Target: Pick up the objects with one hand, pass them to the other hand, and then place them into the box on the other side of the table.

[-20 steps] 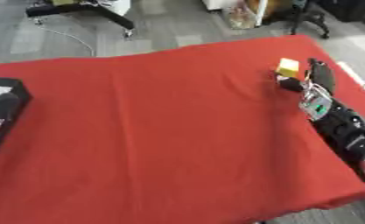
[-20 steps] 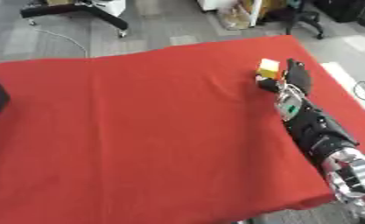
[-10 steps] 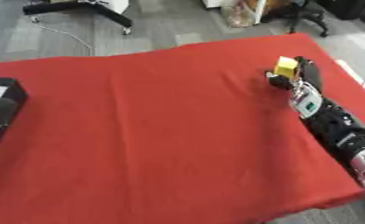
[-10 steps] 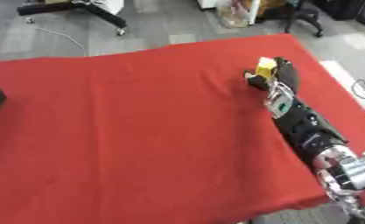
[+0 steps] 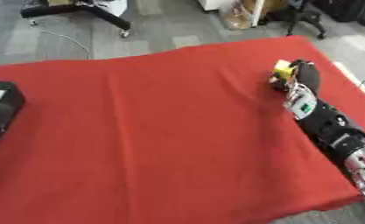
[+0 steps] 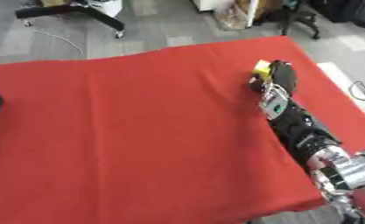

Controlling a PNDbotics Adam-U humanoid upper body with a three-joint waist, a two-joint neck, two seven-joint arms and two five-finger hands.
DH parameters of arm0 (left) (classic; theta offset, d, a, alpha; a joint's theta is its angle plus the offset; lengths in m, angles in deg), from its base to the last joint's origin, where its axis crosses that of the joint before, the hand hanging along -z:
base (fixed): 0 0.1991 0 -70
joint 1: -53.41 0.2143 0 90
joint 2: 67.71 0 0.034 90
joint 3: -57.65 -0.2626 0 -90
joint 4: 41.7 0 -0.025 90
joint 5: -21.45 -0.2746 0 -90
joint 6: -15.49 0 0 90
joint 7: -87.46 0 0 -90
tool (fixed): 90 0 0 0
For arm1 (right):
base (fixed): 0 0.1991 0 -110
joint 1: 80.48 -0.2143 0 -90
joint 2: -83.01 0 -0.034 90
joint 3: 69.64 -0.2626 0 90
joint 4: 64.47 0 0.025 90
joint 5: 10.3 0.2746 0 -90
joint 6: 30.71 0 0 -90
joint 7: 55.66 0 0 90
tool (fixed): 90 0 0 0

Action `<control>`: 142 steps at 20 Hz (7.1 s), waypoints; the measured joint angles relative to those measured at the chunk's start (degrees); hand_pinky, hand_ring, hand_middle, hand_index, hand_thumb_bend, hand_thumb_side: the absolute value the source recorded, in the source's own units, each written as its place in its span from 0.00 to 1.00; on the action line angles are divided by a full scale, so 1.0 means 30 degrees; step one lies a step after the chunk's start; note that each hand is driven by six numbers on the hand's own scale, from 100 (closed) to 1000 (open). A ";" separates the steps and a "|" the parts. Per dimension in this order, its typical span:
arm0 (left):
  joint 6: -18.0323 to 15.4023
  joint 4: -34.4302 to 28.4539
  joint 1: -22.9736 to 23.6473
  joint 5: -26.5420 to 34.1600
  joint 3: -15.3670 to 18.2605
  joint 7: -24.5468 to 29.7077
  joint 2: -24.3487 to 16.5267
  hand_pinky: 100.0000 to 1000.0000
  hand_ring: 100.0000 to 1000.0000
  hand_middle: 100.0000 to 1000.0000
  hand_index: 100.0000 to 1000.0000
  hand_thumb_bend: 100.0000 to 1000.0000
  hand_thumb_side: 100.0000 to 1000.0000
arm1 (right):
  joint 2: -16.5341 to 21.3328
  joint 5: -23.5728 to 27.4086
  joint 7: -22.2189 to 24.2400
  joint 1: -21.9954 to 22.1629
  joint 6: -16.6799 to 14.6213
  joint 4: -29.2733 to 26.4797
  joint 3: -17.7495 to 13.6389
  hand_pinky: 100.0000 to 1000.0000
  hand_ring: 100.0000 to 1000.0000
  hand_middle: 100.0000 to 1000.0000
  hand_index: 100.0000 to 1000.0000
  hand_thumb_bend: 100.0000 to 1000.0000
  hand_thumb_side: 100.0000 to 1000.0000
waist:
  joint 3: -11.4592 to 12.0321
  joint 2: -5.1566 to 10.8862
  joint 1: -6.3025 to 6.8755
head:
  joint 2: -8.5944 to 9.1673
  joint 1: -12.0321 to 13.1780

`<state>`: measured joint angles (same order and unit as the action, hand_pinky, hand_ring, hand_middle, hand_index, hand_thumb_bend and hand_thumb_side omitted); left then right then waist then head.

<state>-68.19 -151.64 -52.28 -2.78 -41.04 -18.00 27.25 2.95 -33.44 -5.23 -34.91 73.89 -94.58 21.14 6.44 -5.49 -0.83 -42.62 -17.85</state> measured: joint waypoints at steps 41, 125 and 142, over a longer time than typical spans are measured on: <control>-0.3580 0.6304 -0.4369 -0.6319 -0.4861 -0.6046 0.3037 0.69 0.72 0.70 0.79 0.56 0.41 | -0.8710 0.8569 0.6601 0.4754 0.0026 -2.4773 0.8250 0.47 0.44 0.28 0.38 0.00 0.04 | -0.1387 0.0019 -0.0150 | 0.0638 0.2478; 0.2504 0.7778 -0.3914 -0.2406 0.1573 -0.2178 -0.2741 0.66 0.72 0.72 0.85 0.80 0.63 | -0.7966 0.2740 0.6572 1.0078 -0.6228 -2.0317 0.0134 0.59 0.70 0.74 0.78 0.21 0.56 | -0.2402 0.0027 0.0030 | -0.0388 0.7567; -0.1591 0.1741 0.1884 0.2969 -0.0362 -0.2147 0.1771 0.62 0.69 0.69 0.84 0.74 0.61 | -0.8244 0.2716 0.3359 1.0467 -0.6639 -2.0444 -0.0454 0.57 0.62 0.66 0.74 0.17 0.52 | -0.2501 0.0010 -0.0116 | -0.0396 0.5420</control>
<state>-72.97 -146.42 -46.63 6.13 -42.12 -24.44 32.57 -21.78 -25.29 4.84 -3.51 53.97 -155.92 19.78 -1.06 -5.46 -1.18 -43.81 -1.59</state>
